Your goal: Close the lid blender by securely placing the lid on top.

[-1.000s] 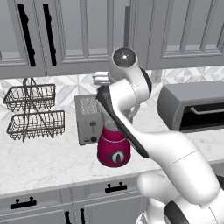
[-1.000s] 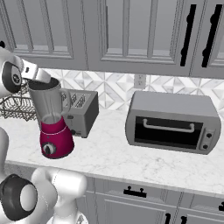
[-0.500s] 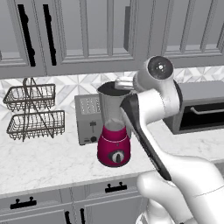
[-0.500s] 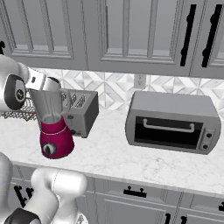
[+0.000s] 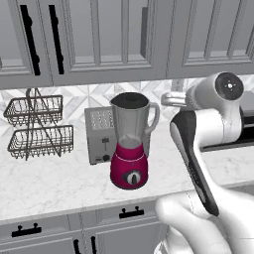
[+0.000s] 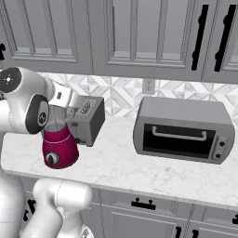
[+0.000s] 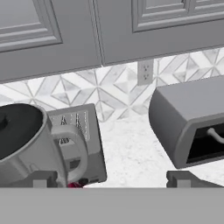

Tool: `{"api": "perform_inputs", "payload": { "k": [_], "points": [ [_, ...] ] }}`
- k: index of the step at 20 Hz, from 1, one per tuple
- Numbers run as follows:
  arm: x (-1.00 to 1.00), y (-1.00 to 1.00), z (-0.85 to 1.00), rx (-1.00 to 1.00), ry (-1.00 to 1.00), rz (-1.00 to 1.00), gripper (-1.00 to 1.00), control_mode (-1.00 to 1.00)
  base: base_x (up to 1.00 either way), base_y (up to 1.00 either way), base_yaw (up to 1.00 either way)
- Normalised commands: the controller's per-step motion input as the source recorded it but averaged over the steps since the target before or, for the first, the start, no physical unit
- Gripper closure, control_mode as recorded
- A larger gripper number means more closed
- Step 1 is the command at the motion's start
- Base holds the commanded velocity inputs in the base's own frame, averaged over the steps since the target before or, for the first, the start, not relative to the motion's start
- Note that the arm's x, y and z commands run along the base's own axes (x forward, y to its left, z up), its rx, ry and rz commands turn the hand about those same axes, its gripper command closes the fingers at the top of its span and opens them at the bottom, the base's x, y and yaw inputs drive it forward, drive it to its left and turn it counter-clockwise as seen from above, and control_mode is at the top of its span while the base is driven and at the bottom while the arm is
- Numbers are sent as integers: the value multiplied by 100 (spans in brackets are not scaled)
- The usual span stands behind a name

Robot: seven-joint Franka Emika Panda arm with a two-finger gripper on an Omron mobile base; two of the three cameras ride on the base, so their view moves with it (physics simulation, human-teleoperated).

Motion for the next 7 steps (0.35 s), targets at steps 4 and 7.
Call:
{"api": "perform_inputs", "payload": {
  "k": [4, 7],
  "points": [
    [0, 0, 0, 0, 0, 0, -100, -100, 0, 0, 0],
    [0, 0, 0, 0, 0, 0, -100, -100, 0, 0, 0]
  ]
}}
